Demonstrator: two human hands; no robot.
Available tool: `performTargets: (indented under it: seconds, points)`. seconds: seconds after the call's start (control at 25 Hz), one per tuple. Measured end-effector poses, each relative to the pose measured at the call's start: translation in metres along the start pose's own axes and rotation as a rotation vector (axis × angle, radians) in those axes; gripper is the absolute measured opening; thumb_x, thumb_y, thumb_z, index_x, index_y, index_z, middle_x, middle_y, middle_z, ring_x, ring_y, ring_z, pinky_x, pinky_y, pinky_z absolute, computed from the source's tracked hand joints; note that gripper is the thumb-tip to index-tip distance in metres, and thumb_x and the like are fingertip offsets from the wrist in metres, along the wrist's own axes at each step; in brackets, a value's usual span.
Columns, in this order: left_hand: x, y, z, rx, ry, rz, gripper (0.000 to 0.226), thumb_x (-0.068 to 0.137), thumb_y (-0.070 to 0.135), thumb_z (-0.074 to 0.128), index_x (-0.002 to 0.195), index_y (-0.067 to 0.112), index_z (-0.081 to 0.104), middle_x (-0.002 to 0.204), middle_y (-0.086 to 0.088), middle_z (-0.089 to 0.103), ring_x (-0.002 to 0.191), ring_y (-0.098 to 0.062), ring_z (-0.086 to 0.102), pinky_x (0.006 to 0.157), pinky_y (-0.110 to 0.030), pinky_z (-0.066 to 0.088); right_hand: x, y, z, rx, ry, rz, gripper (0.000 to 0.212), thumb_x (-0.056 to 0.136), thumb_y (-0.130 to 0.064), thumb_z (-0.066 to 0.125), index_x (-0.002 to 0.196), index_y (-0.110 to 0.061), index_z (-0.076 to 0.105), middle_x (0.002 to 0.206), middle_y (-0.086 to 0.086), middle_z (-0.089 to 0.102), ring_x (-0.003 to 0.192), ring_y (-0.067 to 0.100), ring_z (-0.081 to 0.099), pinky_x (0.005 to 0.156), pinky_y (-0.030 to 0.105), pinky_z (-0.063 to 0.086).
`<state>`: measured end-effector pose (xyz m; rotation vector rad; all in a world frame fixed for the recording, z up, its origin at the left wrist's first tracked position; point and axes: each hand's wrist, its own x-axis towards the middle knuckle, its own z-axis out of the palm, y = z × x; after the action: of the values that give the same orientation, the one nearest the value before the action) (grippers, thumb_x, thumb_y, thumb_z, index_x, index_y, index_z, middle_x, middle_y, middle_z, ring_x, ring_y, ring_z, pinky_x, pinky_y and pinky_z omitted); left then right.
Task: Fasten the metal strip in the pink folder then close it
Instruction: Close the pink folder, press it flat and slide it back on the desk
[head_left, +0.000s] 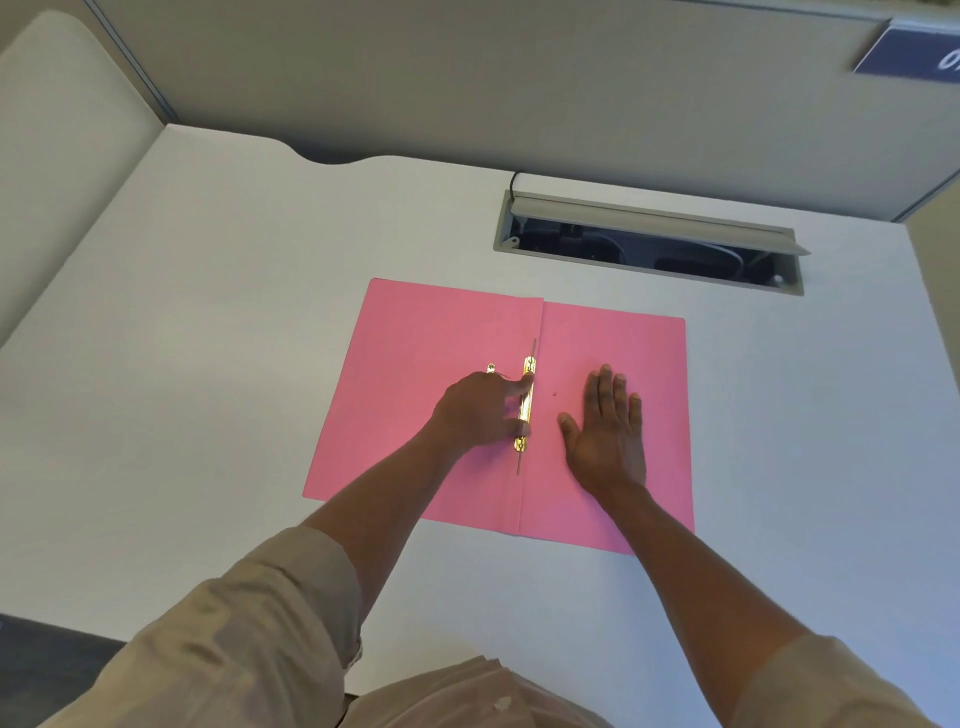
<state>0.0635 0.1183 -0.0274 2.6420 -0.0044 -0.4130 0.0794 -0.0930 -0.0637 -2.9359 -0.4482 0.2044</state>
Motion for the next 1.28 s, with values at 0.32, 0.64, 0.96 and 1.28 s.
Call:
performTargets:
  seconds: [0.32,0.64,0.96,1.28]
  points:
    - [-0.024,-0.027,-0.018,-0.035,0.434,-0.186,0.054,0.096,0.048,0.053,0.142,0.018,0.050,0.113,-0.007,0.059,0.103,-0.025,0.057,0.090,-0.039,0.052,-0.002,0.005,0.001,-0.013,0.017,-0.002,0.073,0.100,-0.051,0.025,0.156,-0.011,0.001,0.166,0.010,0.002,0.153,0.027,-0.002,0.124,0.046,0.004]
    - [-0.064,-0.096,-0.041,-0.013,0.367,-0.744,0.058,0.096,0.047,0.051,0.140,0.011,0.040,0.136,-0.016,0.044,0.121,-0.039,0.046,0.099,-0.048,0.037,-0.001,0.004,0.005,-0.012,0.051,-0.015,0.074,0.098,-0.053,0.018,0.156,-0.010,0.005,0.166,0.010,0.007,0.153,0.028,0.003,0.124,0.049,0.009]
    - [-0.046,-0.109,-0.062,-0.270,0.359,-0.837,0.054,0.094,0.041,0.053,0.140,0.014,0.041,0.132,-0.018,0.046,0.118,-0.042,0.052,0.098,-0.048,0.039,-0.002,0.000,0.003,-0.017,0.054,-0.010,0.074,0.098,-0.053,0.018,0.156,-0.010,0.005,0.166,0.010,0.008,0.153,0.027,0.003,0.124,0.046,0.006]
    - [-0.052,-0.128,-0.089,-0.478,0.357,-0.901,0.019,0.089,0.027,0.055,0.078,0.013,0.062,0.082,-0.007,0.060,0.108,-0.039,0.062,0.077,-0.031,0.043,-0.001,0.002,0.006,-0.029,0.069,-0.009,0.074,0.098,-0.053,0.017,0.156,-0.009,0.006,0.166,0.011,0.008,0.153,0.027,0.003,0.124,0.045,0.006]
